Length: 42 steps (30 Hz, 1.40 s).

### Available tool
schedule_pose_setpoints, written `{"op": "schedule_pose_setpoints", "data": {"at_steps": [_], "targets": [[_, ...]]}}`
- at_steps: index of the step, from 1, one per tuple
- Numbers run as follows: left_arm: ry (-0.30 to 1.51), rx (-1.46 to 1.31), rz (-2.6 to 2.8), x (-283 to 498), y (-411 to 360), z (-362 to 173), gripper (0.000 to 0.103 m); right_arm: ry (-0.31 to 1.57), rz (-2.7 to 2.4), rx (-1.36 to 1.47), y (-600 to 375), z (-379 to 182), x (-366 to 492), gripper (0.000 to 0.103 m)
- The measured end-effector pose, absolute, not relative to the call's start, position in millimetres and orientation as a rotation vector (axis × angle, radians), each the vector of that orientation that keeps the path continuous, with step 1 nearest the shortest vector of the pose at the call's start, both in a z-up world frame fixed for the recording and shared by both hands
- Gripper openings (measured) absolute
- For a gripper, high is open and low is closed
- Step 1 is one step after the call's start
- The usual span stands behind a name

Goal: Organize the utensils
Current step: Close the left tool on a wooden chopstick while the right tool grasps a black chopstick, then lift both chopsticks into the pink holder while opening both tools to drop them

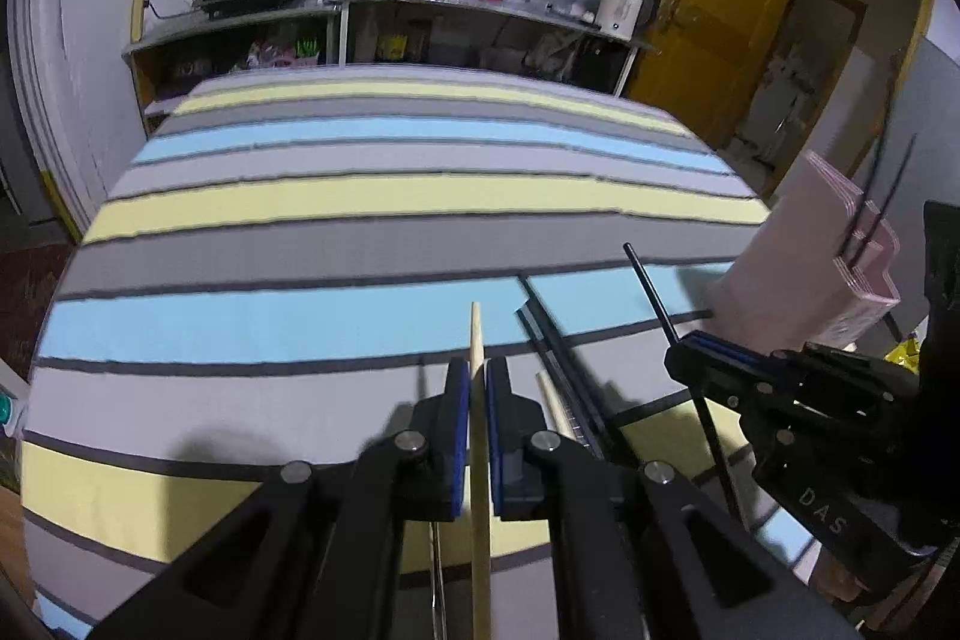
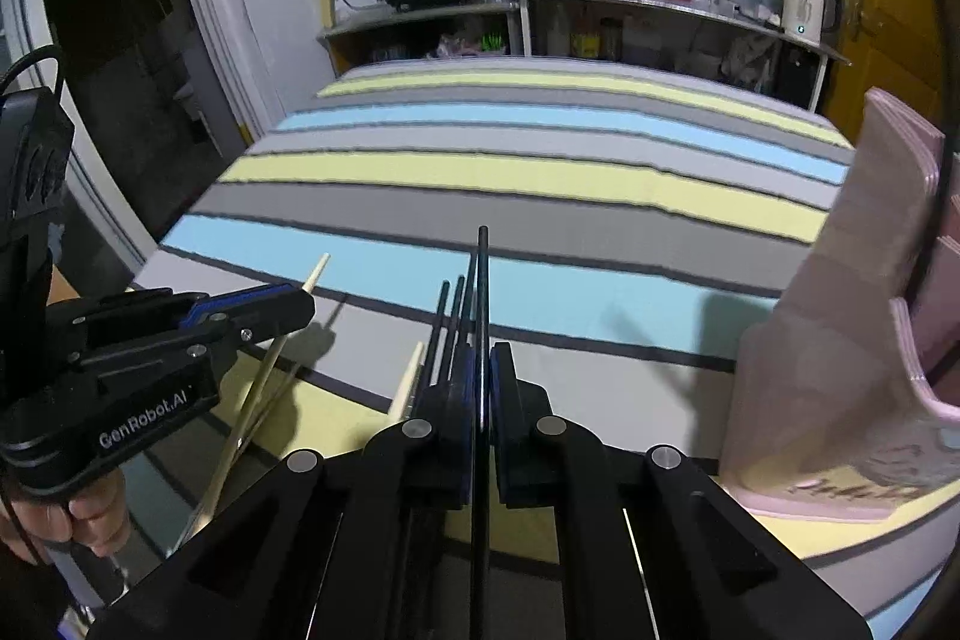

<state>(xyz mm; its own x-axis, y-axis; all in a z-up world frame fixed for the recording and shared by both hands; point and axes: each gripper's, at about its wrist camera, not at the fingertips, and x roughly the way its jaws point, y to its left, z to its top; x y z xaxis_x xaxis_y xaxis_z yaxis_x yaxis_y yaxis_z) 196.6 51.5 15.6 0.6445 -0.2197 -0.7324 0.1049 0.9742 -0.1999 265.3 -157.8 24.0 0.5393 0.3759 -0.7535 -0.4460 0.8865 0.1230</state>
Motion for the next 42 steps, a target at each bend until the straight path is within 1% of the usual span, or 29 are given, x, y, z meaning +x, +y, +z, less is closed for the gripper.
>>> {"op": "schedule_pose_setpoints", "data": {"at_steps": [9, 16, 29, 42], "targets": [[0.763, -0.138, -0.216, 166, 54, 69, 0.006, 0.78, 0.502, -0.048, -176, 69, 235, 0.005], [0.715, -0.119, -0.235, 147, 51, 99, 0.006, 0.713, 0.5, -0.021, -191, 100, 216, 0.005], [0.656, -0.108, -0.271, 132, 35, 133, 0.006, 0.633, 0.47, 0.021, -220, 136, 195, 0.005], [0.648, -0.129, -0.367, 131, 1, 147, 0.006, 0.591, 0.43, 0.046, -247, 152, 182, 0.005]]}}
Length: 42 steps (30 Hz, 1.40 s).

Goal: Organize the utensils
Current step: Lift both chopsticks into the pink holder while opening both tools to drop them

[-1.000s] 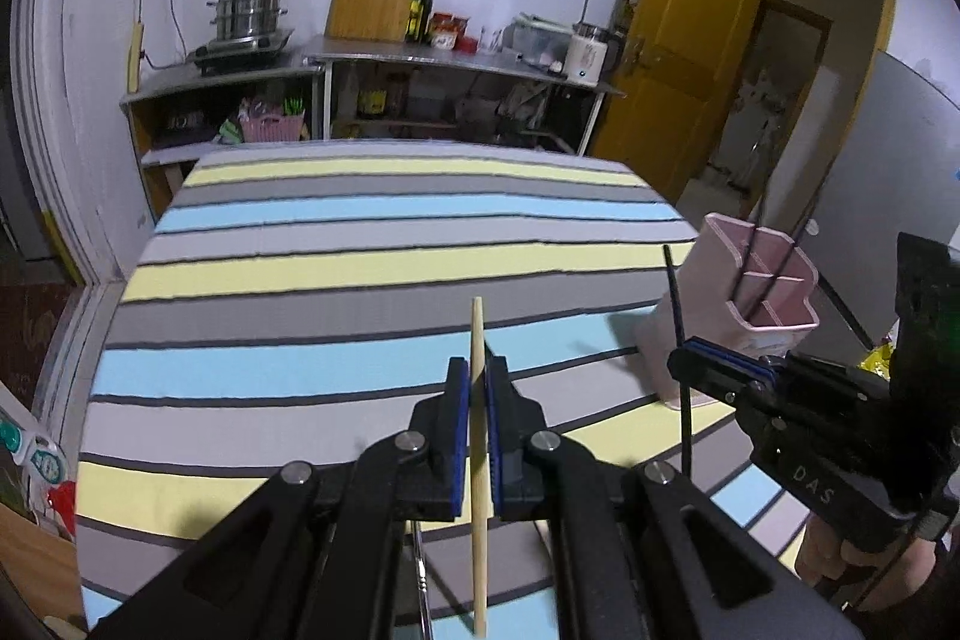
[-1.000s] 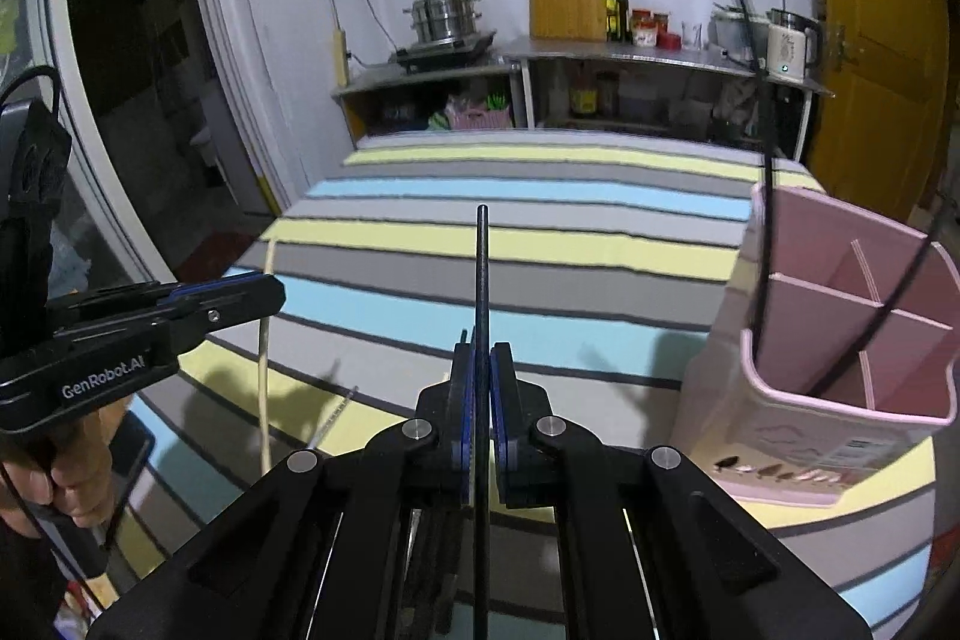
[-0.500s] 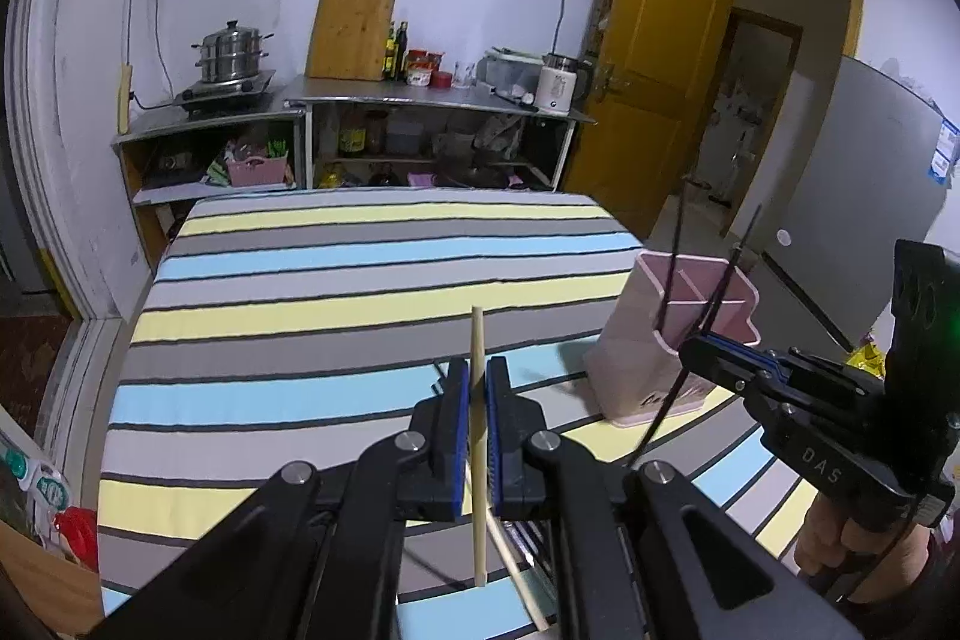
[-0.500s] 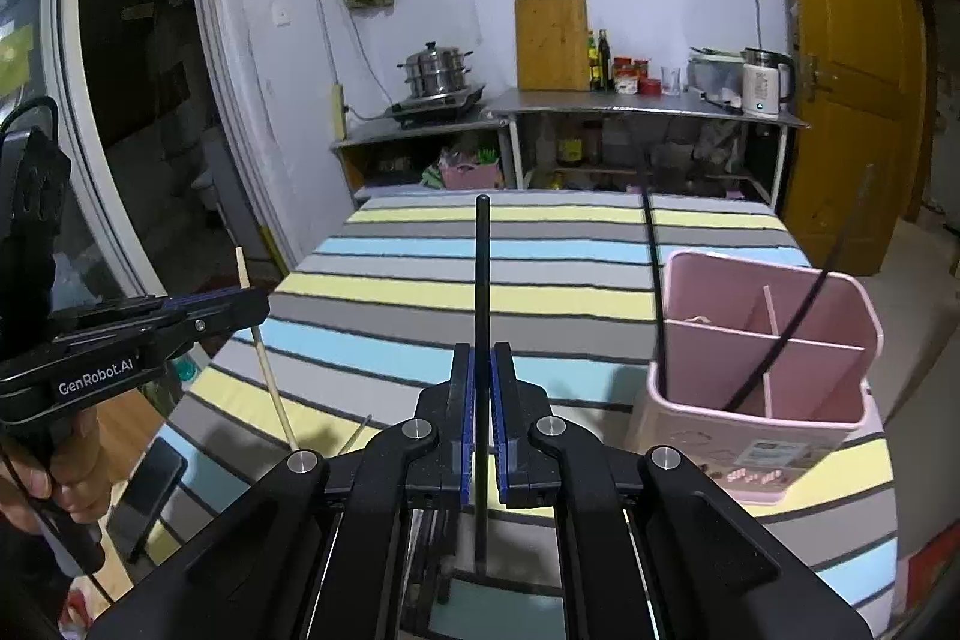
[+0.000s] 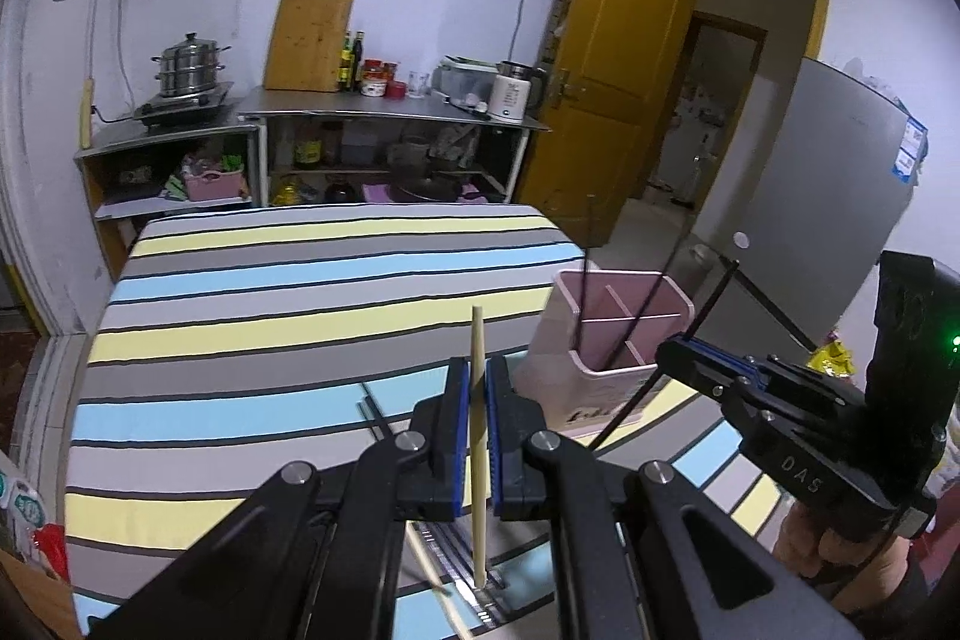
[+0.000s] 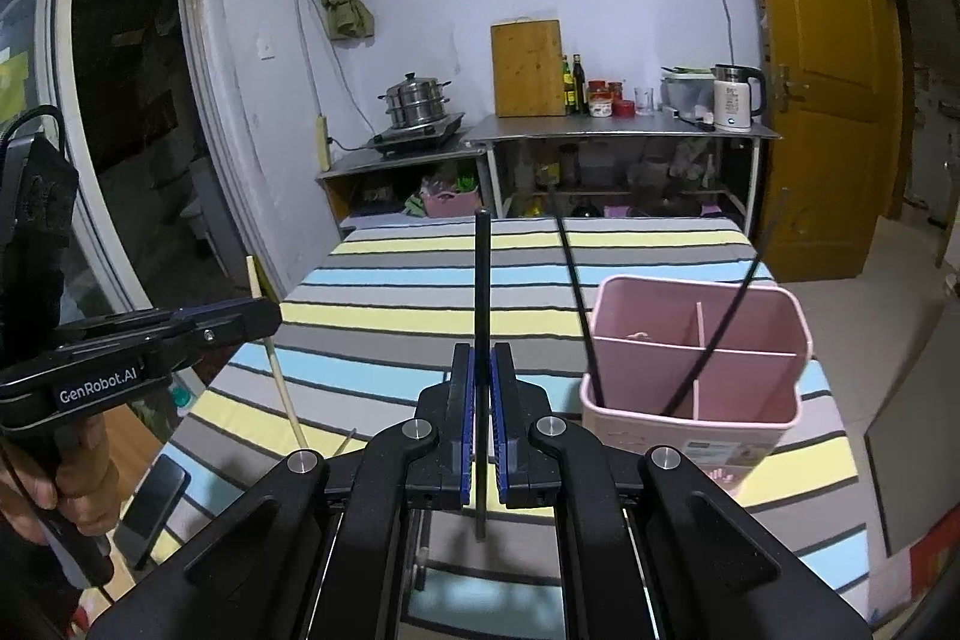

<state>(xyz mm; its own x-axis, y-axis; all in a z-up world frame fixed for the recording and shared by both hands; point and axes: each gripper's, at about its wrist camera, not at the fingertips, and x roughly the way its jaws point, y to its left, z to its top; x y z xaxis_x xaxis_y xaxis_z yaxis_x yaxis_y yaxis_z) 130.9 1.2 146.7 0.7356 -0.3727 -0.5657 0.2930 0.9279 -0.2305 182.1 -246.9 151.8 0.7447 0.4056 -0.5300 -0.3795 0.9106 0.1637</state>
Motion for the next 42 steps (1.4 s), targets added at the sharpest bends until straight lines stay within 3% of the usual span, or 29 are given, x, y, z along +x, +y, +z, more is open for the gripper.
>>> {"op": "schedule_pose_setpoints", "data": {"at_steps": [24, 42], "targets": [[0.521, -0.176, -0.537, 196, -85, 217, 0.006, 0.409, 0.262, 0.153, -342, 225, 204, 0.005], [0.47, -0.161, -0.514, 223, -94, 192, 0.006, 0.537, 0.24, 0.18, -343, 162, 245, 0.005]]}}
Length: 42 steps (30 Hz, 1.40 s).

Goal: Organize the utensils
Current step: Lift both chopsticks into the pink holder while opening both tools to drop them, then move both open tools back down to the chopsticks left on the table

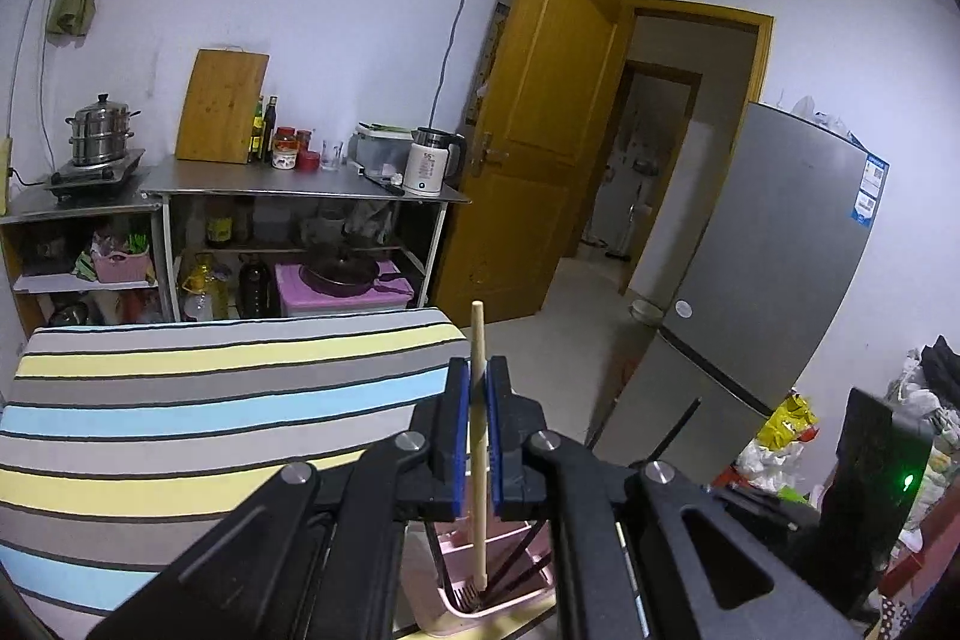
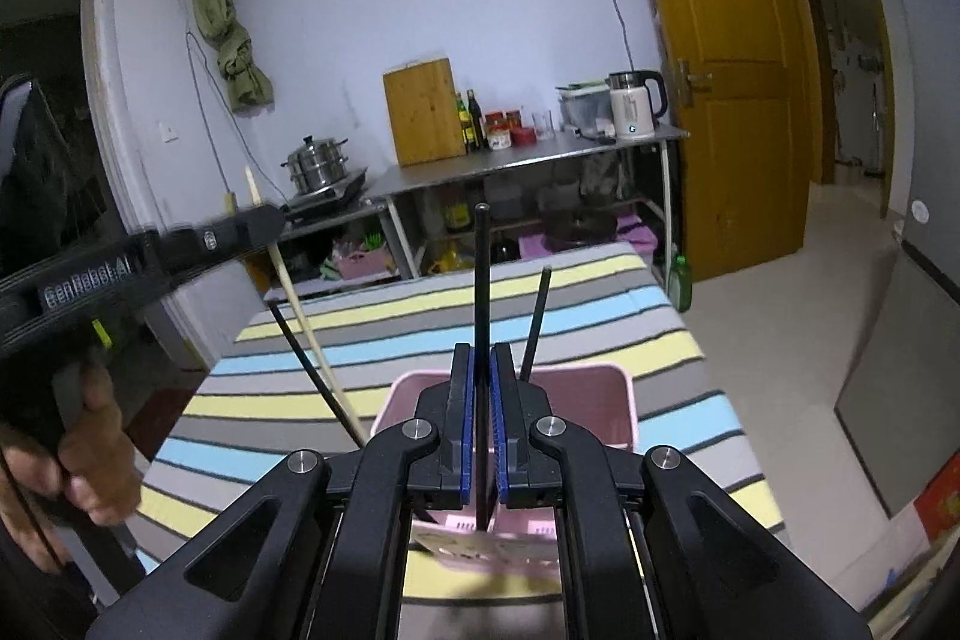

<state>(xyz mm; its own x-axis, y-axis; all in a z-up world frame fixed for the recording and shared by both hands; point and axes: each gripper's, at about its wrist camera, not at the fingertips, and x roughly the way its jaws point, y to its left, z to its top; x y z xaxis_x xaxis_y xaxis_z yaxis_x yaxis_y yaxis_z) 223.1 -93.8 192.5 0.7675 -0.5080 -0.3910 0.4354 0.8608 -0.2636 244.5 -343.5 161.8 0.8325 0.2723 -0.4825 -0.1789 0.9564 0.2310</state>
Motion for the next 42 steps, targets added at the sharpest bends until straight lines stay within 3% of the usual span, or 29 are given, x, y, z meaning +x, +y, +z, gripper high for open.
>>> {"op": "schedule_pose_setpoints", "data": {"at_steps": [19, 22, 30, 34, 42], "targets": [[0.583, -0.137, -0.517, 219, -92, 150, 0.006, 0.616, 0.23, 0.19, -343, 139, 246, 0.006], [0.583, -0.137, -0.516, 216, -90, 150, 0.007, 0.606, 0.219, 0.185, -344, 142, 240, 0.012], [0.564, -0.133, -0.509, 199, -78, 157, 0.013, 0.56, 0.189, 0.17, -348, 156, 220, 0.016], [0.553, -0.128, -0.487, 186, -68, 159, 0.013, 0.543, 0.188, 0.164, -346, 162, 207, 0.027], [0.538, -0.113, -0.412, 154, -46, 148, 0.013, 0.526, 0.237, 0.148, -327, 163, 181, 0.028]]}}
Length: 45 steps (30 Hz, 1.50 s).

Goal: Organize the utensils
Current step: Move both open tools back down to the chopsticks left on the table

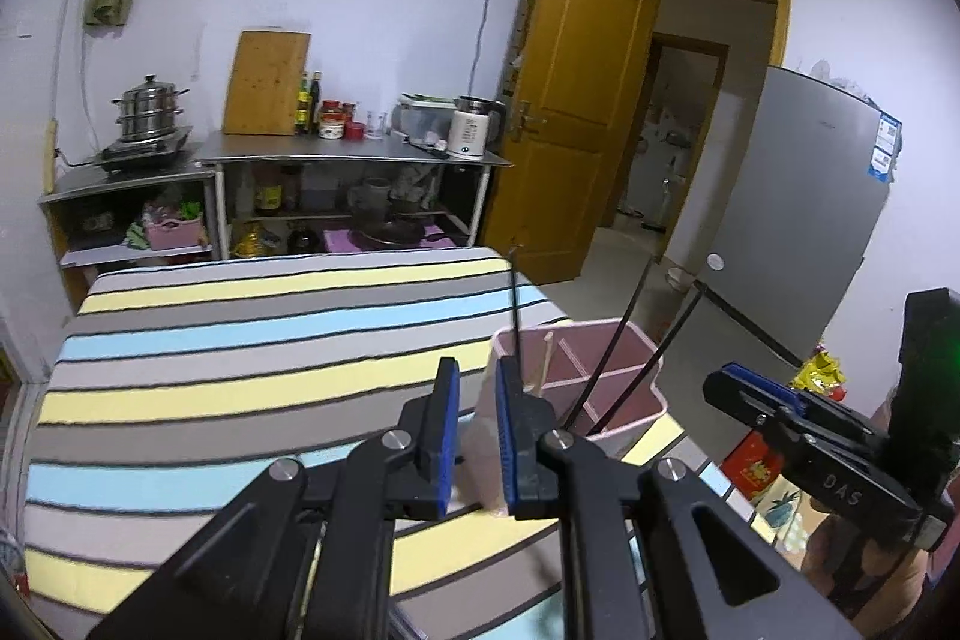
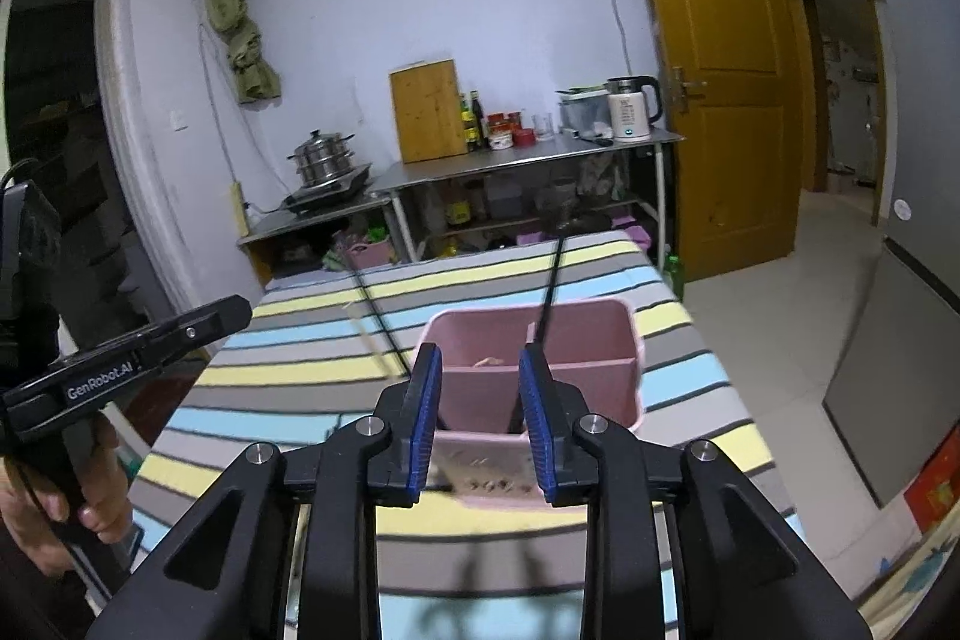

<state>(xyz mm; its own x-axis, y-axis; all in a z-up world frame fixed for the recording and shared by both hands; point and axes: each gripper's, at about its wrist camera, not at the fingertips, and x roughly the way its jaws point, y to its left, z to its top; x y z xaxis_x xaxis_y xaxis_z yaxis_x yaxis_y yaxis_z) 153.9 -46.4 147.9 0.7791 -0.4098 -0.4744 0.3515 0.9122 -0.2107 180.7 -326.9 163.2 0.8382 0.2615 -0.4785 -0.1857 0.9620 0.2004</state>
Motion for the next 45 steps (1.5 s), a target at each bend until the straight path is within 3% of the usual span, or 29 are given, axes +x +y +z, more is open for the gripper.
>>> {"op": "schedule_pose_setpoints", "data": {"at_steps": [29, 39, 45], "targets": [[0.766, -0.19, -0.244, 119, 19, 22, 0.013, 0.725, 0.436, 0.051, -245, 71, 162, 0.028], [0.838, -0.232, -0.183, 136, 36, -8, 0.013, 0.837, 0.495, 0.017, -211, 25, 189, 0.016], [0.842, -0.227, -0.137, 143, 50, -14, 0.013, 0.89, 0.53, -0.003, -188, 4, 209, 0.014]]}}
